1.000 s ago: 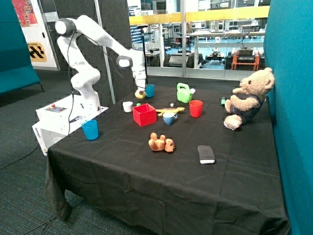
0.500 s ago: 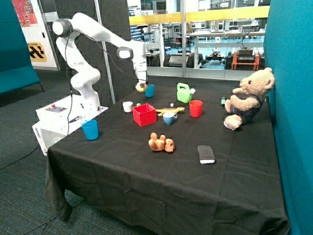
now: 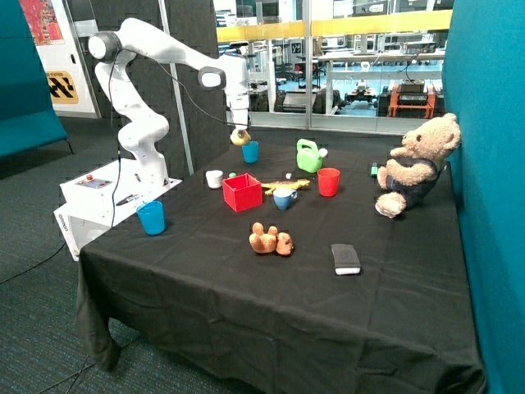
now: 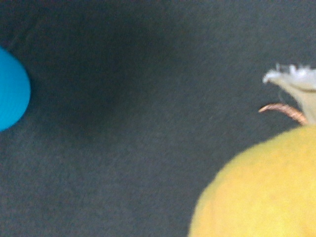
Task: Put the ball in the red pot
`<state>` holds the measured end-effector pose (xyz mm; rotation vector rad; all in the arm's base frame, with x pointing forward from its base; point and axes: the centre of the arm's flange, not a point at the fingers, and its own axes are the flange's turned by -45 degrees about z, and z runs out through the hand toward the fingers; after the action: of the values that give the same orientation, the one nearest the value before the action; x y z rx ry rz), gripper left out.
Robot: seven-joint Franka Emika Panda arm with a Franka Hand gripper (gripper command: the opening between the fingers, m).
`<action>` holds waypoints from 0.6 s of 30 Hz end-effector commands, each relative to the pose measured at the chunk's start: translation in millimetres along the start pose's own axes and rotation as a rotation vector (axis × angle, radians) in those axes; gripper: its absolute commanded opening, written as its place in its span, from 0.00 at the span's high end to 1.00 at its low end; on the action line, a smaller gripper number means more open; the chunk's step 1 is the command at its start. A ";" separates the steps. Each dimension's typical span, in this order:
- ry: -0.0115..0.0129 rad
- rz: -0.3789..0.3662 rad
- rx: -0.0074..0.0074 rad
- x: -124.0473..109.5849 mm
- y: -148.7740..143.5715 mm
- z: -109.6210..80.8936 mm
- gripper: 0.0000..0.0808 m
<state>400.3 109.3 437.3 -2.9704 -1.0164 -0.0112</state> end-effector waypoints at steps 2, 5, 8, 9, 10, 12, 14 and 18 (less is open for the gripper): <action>-0.0074 0.061 0.0001 28.6 28.1 -14.7 1.00; -0.0074 0.075 0.0001 34.0 36.8 -12.4 1.00; -0.0074 0.089 0.0000 37.8 44.7 -8.9 1.00; -0.0074 0.089 0.0000 38.5 46.3 -8.2 1.00; -0.0074 0.091 0.0000 40.0 49.0 -7.1 1.00; -0.0074 0.092 0.0000 42.9 53.4 -5.6 1.00; -0.0074 0.097 0.0000 47.4 58.7 -4.9 1.00; -0.0074 0.107 0.0000 57.3 70.1 -4.9 1.00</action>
<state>458.7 96.2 443.2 -3.0091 -0.8986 -0.0009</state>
